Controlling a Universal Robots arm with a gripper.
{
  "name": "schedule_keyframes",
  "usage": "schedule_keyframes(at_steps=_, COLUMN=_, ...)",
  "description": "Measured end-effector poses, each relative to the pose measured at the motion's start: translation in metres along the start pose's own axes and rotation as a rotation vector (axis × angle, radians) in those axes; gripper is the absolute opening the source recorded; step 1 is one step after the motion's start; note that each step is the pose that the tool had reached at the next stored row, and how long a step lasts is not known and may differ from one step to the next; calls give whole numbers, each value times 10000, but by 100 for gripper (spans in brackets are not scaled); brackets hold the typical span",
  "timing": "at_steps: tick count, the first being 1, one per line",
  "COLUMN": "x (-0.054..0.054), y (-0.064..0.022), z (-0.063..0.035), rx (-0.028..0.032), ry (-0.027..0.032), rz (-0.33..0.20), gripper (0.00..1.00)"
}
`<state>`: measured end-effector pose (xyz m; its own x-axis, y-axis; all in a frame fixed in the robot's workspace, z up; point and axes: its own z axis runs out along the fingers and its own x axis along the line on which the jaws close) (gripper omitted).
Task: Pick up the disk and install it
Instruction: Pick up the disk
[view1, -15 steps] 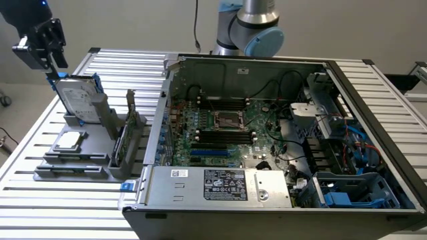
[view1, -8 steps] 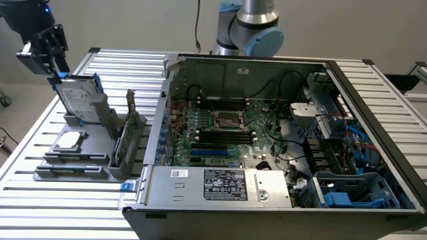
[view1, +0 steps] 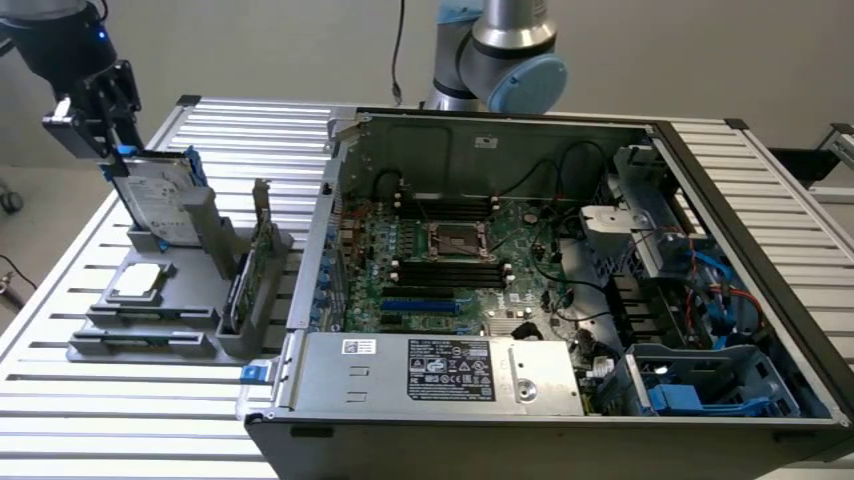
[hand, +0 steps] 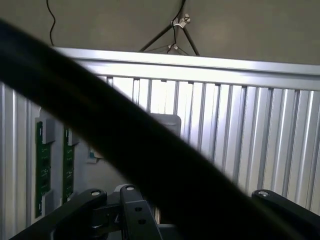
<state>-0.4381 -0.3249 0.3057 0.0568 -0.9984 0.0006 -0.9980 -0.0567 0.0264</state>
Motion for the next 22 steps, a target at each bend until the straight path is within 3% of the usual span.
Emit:
schedule_keyframes(at_steps=8, x=-80, y=1, z=123, rx=0, ry=3, rz=0, gripper=54)
schedule_keyframes(at_steps=15, x=-87, y=55, z=137, rx=-44, ry=15, rz=-1, gripper=54)
schedule_keyframes(at_steps=18, x=-88, y=57, z=138, rx=-51, ry=62, rz=2, gripper=54)
schedule_keyframes(at_steps=22, x=-84, y=58, z=138, rx=-60, ry=181, rz=4, gripper=54)
